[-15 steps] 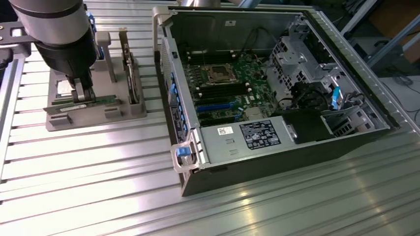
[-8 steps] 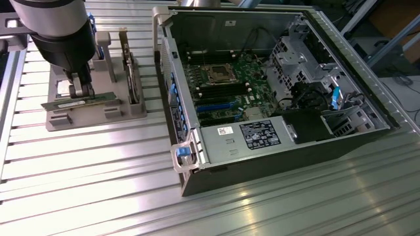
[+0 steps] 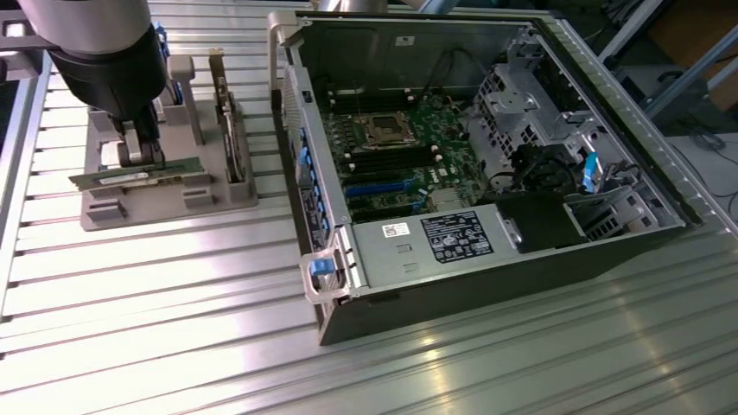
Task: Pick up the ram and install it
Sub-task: 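Pick up the ram and move it above insertion slot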
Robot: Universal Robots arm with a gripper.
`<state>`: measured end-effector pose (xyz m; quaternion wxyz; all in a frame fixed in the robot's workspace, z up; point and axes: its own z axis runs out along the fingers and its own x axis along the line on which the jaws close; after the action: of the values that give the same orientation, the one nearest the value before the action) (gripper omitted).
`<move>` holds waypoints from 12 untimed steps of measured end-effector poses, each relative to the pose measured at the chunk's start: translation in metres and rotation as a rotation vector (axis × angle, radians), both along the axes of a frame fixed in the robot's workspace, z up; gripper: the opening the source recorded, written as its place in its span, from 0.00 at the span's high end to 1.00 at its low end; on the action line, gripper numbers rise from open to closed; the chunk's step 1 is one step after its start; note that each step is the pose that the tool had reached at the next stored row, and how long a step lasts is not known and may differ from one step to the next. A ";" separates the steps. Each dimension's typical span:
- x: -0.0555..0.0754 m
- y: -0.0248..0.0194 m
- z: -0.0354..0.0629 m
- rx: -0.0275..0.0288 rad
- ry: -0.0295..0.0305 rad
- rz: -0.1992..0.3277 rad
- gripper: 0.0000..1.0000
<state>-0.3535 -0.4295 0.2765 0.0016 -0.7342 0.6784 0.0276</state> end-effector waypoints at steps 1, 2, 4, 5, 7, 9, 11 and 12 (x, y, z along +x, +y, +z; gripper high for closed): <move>0.000 0.0000 0.0005 0.0001 0.0002 0.000 0.87; 0.000 0.0000 0.0008 0.0002 0.0002 0.000 0.87; 0.000 0.0000 0.0024 0.0002 0.0003 -0.001 0.87; 0.000 0.0000 0.0028 0.0003 0.0002 -0.001 0.87; 0.000 0.0000 0.0060 0.0003 0.0004 -0.001 0.87; 0.001 0.0000 0.0093 0.0005 0.0004 -0.002 0.87; 0.001 0.0000 0.0115 0.0006 0.0003 -0.002 0.87; 0.001 0.0000 0.0124 0.0007 0.0002 -0.002 0.87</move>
<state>-0.3525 -0.4295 0.2889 0.0018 -0.7335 0.6791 0.0279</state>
